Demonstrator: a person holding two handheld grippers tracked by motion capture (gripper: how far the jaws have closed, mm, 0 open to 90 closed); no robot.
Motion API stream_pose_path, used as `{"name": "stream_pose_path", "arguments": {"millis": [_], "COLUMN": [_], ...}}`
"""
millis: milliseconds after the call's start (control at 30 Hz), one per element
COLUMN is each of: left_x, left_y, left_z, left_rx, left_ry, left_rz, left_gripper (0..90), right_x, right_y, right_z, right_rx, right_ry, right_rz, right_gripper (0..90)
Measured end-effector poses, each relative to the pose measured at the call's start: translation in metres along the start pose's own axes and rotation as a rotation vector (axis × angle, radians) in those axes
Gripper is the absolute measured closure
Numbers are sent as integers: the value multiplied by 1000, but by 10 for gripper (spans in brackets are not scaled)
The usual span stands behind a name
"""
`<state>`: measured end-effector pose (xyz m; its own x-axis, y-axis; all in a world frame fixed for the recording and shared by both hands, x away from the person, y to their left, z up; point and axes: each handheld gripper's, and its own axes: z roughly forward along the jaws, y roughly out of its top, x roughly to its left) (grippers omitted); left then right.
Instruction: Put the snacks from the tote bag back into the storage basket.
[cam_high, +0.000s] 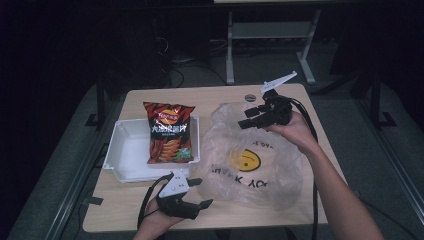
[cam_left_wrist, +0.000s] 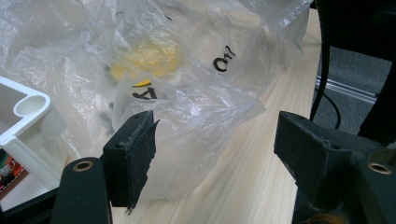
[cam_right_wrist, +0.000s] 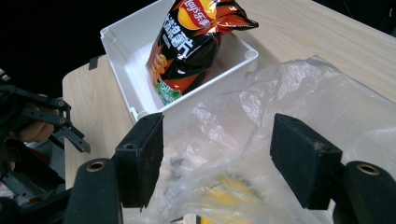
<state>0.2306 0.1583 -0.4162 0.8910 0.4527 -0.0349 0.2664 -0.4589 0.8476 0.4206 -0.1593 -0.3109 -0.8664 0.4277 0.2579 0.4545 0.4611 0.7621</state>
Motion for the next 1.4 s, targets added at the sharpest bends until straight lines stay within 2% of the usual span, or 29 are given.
{"name": "stream_pose_path", "arguments": {"millis": [300, 433, 800, 1000, 1400], "left_x": [1, 2, 2, 4, 5], "left_y": [0, -1, -1, -1, -1], "left_z": [-1, -1, -2, -2, -3], "left_rx": [1, -2, -8, 6, -7], "left_ry": [2, 5, 11, 13, 14], "left_rz": [-5, -8, -17, -4, -29], "left_gripper": [290, 290, 289, 288, 287], "right_x": [-2, -3, -8, -10, -13], "right_y": [-12, -19, -40, -53, -78], "right_z": [-9, -12, -26, -35, -53], "right_rx": [-6, 11, -5, -18, -41], "right_ry": [-9, -18, -38, -45, -63], "right_rz": [11, 21, 41, 63, 90], "right_gripper": [342, 330, 328, 327, 322]}}
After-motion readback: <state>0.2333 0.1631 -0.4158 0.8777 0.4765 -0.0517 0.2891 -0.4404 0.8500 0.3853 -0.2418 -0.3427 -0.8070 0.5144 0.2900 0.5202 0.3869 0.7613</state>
